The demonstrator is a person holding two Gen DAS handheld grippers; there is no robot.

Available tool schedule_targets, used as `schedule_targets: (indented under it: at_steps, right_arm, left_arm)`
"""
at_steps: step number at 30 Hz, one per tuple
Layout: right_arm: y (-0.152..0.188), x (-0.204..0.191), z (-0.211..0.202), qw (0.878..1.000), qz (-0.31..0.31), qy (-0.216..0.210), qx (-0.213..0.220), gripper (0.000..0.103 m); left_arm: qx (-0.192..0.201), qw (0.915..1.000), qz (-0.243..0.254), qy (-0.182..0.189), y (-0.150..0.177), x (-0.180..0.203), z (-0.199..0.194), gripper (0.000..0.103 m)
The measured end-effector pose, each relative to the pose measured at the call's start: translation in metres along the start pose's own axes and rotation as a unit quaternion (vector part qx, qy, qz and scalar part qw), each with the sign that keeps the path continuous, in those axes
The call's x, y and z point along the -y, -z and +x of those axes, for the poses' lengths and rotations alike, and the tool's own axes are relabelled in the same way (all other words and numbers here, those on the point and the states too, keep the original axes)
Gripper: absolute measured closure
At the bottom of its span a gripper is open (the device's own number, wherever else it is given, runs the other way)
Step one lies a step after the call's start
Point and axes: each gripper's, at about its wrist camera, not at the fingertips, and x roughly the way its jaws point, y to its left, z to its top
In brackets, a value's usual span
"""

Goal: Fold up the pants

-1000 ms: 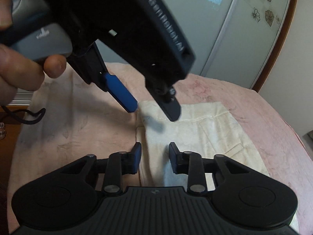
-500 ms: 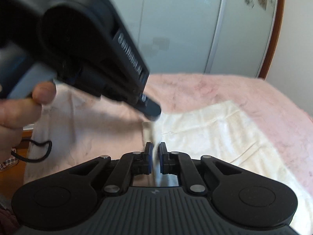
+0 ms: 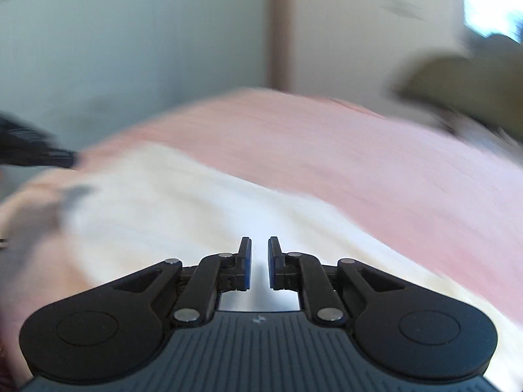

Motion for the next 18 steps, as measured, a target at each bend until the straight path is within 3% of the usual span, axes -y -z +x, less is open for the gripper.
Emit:
schedule_targets:
  at_steps: [2, 4, 6, 8, 10, 12, 14, 15, 18]
  right_arm:
    - [0.016, 0.043, 0.000, 0.998, 0.056, 0.030, -0.015, 0.092]
    - [0.033, 0.074, 0.004, 0.992, 0.099, 0.066, -0.032, 0.092]
    - [0.048, 0.102, -0.005, 0.981, 0.144, 0.131, -0.014, 0.093]
    - [0.063, 0.126, -0.029, 0.968, 0.195, 0.158, 0.016, 0.091]
    - [0.070, 0.131, -0.045, 0.968, 0.212, 0.131, 0.034, 0.091]
    - [0.071, 0.129, -0.045, 0.974, 0.204, 0.093, 0.021, 0.090]
    - [0.072, 0.127, -0.041, 0.978, 0.190, 0.082, 0.002, 0.090]
    - [0.072, 0.132, -0.036, 0.978, 0.193, 0.080, -0.004, 0.090]
    - [0.063, 0.155, -0.033, 0.973, 0.219, 0.069, -0.009, 0.090]
  left_arm:
    - [-0.010, 0.9982, 0.051, 0.028, 0.007, 0.037, 0.020, 0.065]
    - [-0.027, 0.9936, 0.105, 0.032, 0.017, 0.068, 0.039, 0.056]
    - [-0.043, 0.9911, 0.125, 0.010, 0.029, 0.087, 0.057, 0.056]
    - [-0.057, 0.9912, 0.115, 0.031, 0.034, 0.101, 0.064, 0.056]
    - [-0.067, 0.9869, 0.132, 0.063, 0.037, 0.122, 0.067, 0.056]
    - [-0.063, 0.9794, 0.176, 0.078, 0.045, 0.152, 0.068, 0.054]
    - [-0.069, 0.9679, 0.220, 0.100, 0.053, 0.181, 0.075, 0.043]
    - [-0.074, 0.9628, 0.235, 0.111, 0.059, 0.196, 0.082, 0.043]
    - [-0.085, 0.9557, 0.262, 0.103, 0.068, 0.224, 0.111, 0.043]
